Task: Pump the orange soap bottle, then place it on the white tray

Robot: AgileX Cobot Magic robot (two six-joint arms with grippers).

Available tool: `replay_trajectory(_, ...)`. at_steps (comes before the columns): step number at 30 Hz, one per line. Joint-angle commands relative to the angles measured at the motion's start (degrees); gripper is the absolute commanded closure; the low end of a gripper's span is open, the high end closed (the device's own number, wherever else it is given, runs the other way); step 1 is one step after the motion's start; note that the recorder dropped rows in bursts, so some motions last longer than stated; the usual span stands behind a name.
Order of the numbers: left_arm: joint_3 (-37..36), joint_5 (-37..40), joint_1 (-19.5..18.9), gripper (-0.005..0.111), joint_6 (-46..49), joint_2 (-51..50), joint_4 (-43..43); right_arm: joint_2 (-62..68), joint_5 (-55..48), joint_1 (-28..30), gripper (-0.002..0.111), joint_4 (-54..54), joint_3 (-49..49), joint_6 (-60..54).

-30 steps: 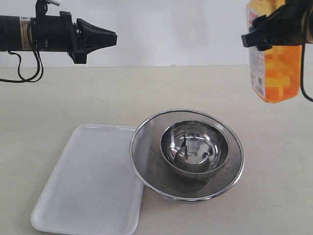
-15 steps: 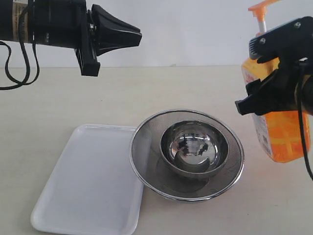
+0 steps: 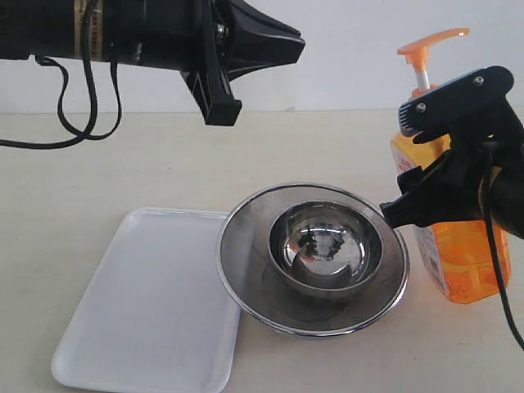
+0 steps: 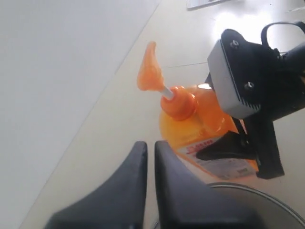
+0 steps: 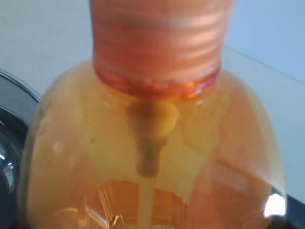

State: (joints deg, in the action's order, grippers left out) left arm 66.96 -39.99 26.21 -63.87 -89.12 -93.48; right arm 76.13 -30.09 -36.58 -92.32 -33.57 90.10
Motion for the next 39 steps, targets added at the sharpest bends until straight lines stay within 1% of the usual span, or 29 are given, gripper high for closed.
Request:
replay_trajectory(1,4.4,0.0,0.3,0.102,-2.0,0.4,1.2,-0.9,-0.1,-0.1,0.108,-2.6,-0.3,-0.6)
replay_trajectory(5,7.9,0.0,0.3,0.102,-5.4,0.4,1.2,-0.9,-0.1,-0.1,0.108,-4.6,-0.3,-0.6)
replay_trajectory(9,9.3,-0.2,0.3,0.102,-8.9,0.4,1.2,-0.8,-0.7,-0.1,0.108,-7.5,0.0,-0.3)
replay_trajectory(12,9.3,-0.6,0.5,0.102,-9.0,0.2,1.2,-0.8,-1.6,-0.1,0.108,-7.6,1.5,4.7)
replay_trajectory(18,9.3,0.2,3.1,0.102,-8.3,-2.1,1.6,-0.8,-8.7,-0.1,0.108,-7.6,5.0,10.2)
replay_trajectory(22,9.5,3.5,5.1,0.102,-7.4,-4.4,2.6,-0.8,-8.8,-0.1,0.108,-7.6,5.6,13.8)
replay_trajectory(24,10.5,3.4,5.7,0.102,-6.7,-5.5,2.7,-0.8,-9.6,-1.1,0.108,-7.6,5.6,14.0)
replay_trajectory(27,12.9,3.0,6.3,0.102,-6.7,-7.2,2.7,-0.8,-13.6,-3.9,0.108,-7.6,5.6,14.0)
replay_trajectory(33,17.1,2.3,6.5,0.102,-6.8,-8.9,3.0,-0.8,-21.2,-8.6,0.108,-7.6,5.6,14.8)
replay_trajectory(39,18.3,2.3,6.5,0.102,-7.4,-9.0,3.0,0.6,-20.9,-8.8,0.108,-7.6,5.5,16.2)
